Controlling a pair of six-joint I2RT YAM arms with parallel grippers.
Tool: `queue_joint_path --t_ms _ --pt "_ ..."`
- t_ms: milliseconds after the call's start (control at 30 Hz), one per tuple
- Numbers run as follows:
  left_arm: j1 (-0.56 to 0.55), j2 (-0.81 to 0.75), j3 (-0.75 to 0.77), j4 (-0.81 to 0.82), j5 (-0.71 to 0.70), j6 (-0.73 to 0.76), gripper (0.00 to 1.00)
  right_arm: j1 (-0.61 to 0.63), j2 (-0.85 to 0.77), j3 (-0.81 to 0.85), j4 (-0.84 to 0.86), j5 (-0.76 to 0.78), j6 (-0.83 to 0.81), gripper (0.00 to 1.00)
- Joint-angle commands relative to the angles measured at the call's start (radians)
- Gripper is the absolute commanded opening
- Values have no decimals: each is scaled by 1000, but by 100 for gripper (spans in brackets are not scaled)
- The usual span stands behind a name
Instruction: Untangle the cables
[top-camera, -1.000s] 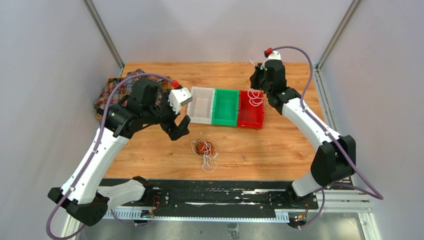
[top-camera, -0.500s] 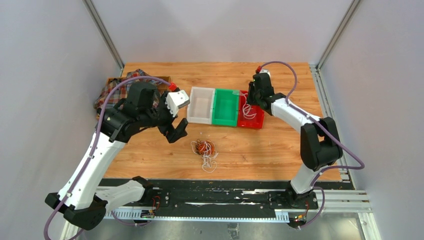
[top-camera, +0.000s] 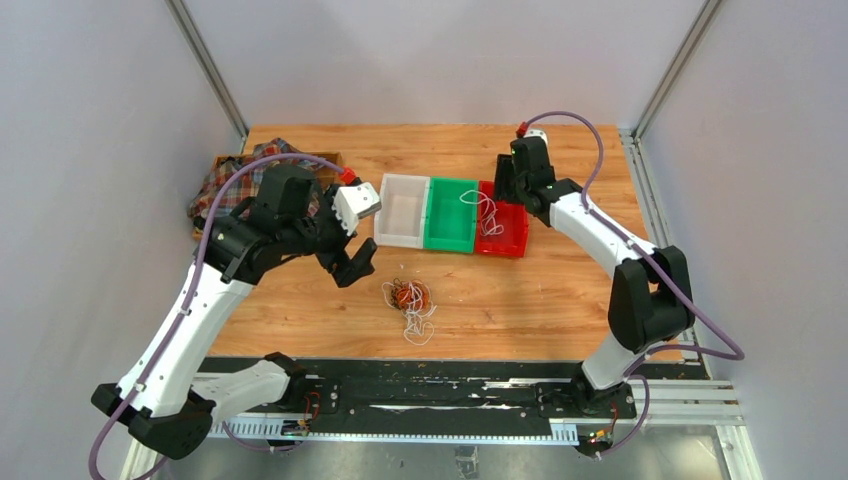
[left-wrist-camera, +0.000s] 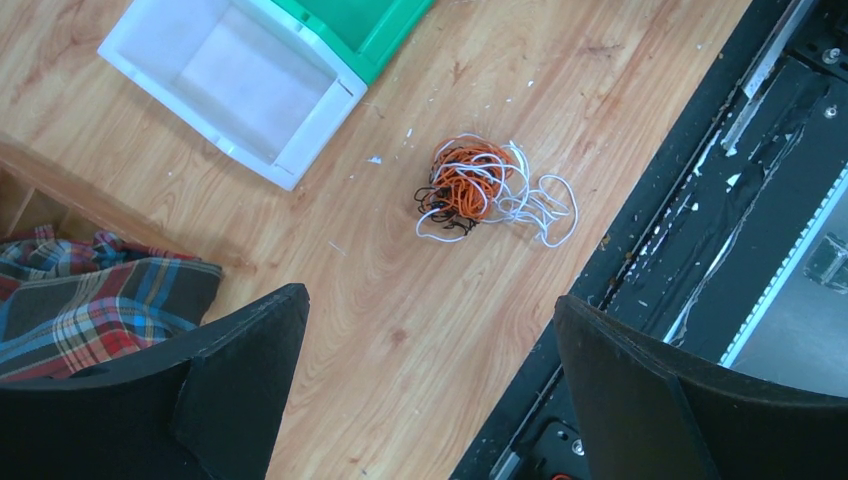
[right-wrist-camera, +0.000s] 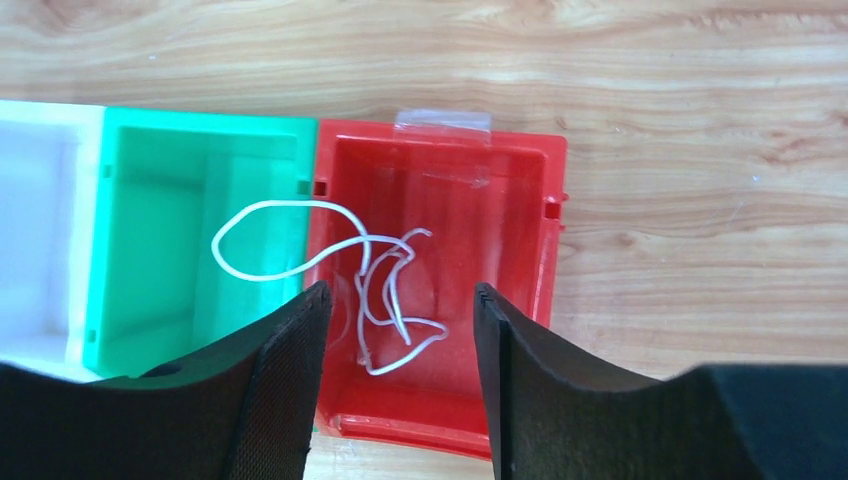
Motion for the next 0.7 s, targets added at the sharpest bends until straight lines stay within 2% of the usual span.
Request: queue_joint_path --t_ms 0,133,400,533,667 --pt "0 6 -3 -3 -2 11 98 42 0 10 49 -74 -62 57" --pt "0 4 8 -3 -5 6 98 73 88 99 29 -108 -114 63" --pt "0 -3 1 -3 -9 7 98 198 269 259 1 194 -331 68" --pt "-1 -6 6 -3 -10 16 98 247 363 318 -4 357 -461 64" --pt "0 -2 15 -5 -6 14 98 264 401 343 19 418 -511 57"
